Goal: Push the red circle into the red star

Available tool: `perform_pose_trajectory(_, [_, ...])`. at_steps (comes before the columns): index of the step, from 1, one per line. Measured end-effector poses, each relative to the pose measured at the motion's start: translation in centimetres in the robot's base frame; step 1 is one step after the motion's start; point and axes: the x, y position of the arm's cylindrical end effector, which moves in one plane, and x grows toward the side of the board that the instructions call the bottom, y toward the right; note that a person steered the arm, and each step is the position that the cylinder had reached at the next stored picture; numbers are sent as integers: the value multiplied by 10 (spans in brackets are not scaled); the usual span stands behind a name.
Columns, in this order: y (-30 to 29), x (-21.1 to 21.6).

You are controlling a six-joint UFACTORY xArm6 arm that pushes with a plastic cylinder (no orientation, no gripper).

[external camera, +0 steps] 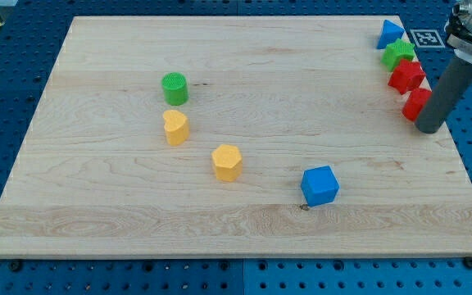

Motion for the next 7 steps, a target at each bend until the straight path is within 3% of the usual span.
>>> perform_pose_trajectory(4, [5, -18])
perform_pose_trajectory(5, [-21, -15])
perform_pose_trajectory(7, [-133, -25])
